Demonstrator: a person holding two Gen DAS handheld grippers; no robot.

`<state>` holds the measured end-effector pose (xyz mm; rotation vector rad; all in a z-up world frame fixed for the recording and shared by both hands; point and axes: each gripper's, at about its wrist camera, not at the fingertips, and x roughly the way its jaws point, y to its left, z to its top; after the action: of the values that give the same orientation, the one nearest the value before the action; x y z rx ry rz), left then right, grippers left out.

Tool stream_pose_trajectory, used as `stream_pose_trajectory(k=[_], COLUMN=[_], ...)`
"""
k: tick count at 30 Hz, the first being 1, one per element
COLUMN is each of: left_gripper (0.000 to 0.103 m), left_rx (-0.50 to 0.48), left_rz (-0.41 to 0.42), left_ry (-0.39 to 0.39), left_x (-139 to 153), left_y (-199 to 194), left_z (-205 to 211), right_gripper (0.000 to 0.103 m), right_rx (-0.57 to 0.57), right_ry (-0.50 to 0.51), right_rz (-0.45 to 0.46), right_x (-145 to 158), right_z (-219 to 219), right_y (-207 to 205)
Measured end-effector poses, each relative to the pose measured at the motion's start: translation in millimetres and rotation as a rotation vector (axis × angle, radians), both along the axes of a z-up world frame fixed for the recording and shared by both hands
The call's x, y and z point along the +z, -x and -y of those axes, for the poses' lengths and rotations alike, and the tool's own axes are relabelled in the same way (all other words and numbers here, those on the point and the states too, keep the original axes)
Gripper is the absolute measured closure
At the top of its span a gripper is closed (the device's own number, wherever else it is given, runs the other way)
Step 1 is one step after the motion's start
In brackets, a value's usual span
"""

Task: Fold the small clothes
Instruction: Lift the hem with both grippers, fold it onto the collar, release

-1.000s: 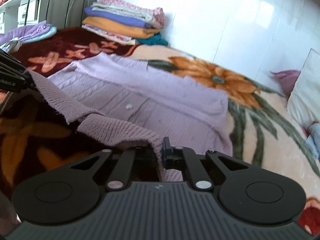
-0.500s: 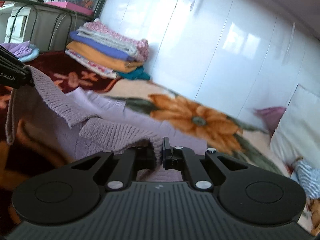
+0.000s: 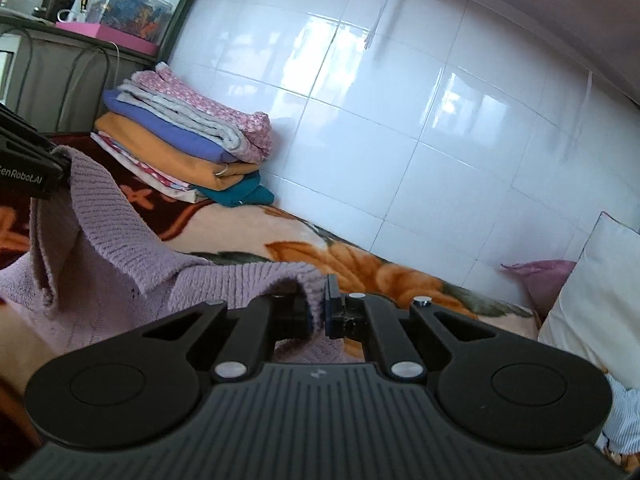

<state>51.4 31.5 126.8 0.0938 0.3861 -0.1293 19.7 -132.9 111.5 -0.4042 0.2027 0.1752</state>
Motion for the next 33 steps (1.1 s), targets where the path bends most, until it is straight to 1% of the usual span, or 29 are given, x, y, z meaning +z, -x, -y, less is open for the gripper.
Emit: stream_pose_trajectory(k=[3,7,13,16,22,24,27,28,29,31,32,33], left_gripper=[0.094,0.094,0.094,0.094,0.093,0.091,0.091,0.091,0.091,0.091,0.091,0.090], left_rx=[0.014,0.032,0.062,0.081,0.108,0.109,0.106,0.105,0.103,0.096,0.089,0.081], left_rz=[-0.017,-0.050,-0.140,-0.185,-0.261,-0.263,-0.264,-0.270,-0.276,-0.285,-0.287,-0.288], left_ry=[0.007,0.009,0.008,0.020,0.063,0.054,0.037,0.037,0.040,0.049,0.054,0.059], left_x=[-8.6,-27.4,-69.1,-88.0,-113.9,-117.6,-116.2,-114.7,-112.5,-105.6,-102.3,-98.7], left_y=[-23.7,-53.1,-91.7,-105.3,-121.9,-123.3,-122.3,-122.3,-121.7,-117.7,-115.3,-112.0], left_z=[-1.0,0.3,1.9,-0.7,-7.9,-7.5,-4.9,-4.7,-5.1,-6.2,-6.8,-7.2], right_gripper=[0.098,0.098,0.097,0.097,0.097,0.097,0.096,0.091,0.088,0.073,0.069,0.059], right_rx=[-0.016,-0.044,-0.077,-0.097,-0.109,-0.107,-0.104,-0.105,-0.104,-0.109,-0.112,-0.112], right_ry=[0.003,-0.014,-0.033,-0.030,-0.034,-0.036,-0.035,-0.037,-0.043,-0.056,-0.066,-0.080], right_rz=[-0.011,-0.046,-0.144,-0.187,-0.277,-0.301,-0.306,-0.308,-0.314,-0.317,-0.316,-0.314], right_x=[-5.9,-22.2,-64.0,-84.3,-113.0,-122.1,-126.1,-125.5,-124.8,-121.0,-117.4,-113.1], right_z=[-3.1,-4.7,-8.0,-8.6,-9.3,-8.8,-8.1,-8.1,-8.3,-6.8,-4.7,-1.9], right_y=[-29.7,-64.3,-111.3,-132.8,-157.9,-160.9,-158.0,-157.6,-158.4,-155.9,-152.9,-149.7])
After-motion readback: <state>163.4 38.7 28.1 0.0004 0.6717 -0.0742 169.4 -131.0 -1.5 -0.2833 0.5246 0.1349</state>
